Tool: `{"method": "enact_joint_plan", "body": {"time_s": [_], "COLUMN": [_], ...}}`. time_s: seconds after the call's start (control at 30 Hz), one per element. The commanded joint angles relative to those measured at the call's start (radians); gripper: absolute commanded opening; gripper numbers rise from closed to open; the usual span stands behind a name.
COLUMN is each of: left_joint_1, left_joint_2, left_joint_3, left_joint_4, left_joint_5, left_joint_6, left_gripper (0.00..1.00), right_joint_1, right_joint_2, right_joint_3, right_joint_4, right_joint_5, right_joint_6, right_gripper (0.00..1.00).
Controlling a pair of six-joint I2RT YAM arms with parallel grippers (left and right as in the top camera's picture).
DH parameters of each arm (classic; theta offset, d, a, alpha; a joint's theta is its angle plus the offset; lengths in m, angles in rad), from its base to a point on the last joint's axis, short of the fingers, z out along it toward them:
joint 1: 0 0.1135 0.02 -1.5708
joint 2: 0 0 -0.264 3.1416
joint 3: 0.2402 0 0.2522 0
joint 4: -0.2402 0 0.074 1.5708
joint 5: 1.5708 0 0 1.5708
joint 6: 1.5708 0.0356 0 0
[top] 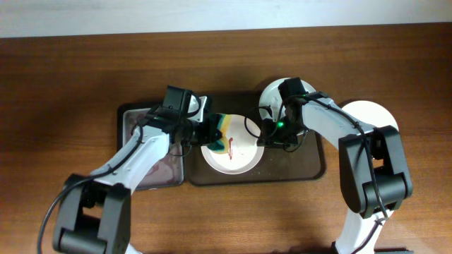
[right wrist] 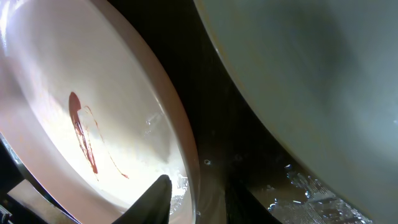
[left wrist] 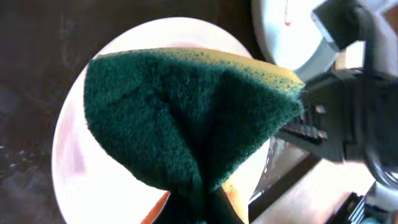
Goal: Clean dirty plates on tray and stack at the side
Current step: 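Scrub the held plate with the sponge in the left gripper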
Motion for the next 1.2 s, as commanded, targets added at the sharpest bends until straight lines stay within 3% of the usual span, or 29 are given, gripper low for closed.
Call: {"method": "enact_joint_plan", "body": {"time_s": [0.0,0.2,0.43,0.5,0.67,0.83,1.07,1.17], "left_joint_1": [-0.02,-0.056,-0.093,-0.093,-0.092,-0.092,-0.093,-0.093], "left_joint_2": [0.06,0.137,0.227,0.238,0.236,0.203,0.066,0.027], "left_joint_3": [0.003,0.003,0.003,0.003,0.003,0.029,0.082,0.082], "left_joint_4": [0.078,0.174,0.177,0.121,-0.016,-0.05,-0.145,-0.121], "left_joint_5": [0.113,0.173,0.173,0.088,-0.348,-0.438,-0.443,-0.324], "left_joint_6": [-0.068,-0.141,-0.174,-0.169,-0.169,-0.115,-0.109,-0.109], "left_gripper": [0.0,0.0,0.0,0.0,0.0,0.0,0.0,0.0], "right_joint_1": [0.005,0.005,0.005,0.005,0.004,0.004,0.005,0.005], "right_joint_2": [-0.009,-0.009,-0.009,-0.009,-0.009,-0.009,-0.009,-0.009], "right_joint_3": [-0.013,-0.013,-0.013,-0.013,-0.013,-0.013,-0.013,-0.013], "right_joint_4": [0.0,-0.001,-0.001,-0.001,-0.007,-0.035,-0.079,-0.079], "right_joint_5": [0.007,0.007,0.007,0.007,0.007,0.047,0.135,0.135], "right_joint_6": [0.009,0.01,0.01,0.009,0.009,0.036,0.072,0.072], "right_gripper": [0.31,0.3,0.3,0.3,0.3,0.3,0.31,0.31]}}
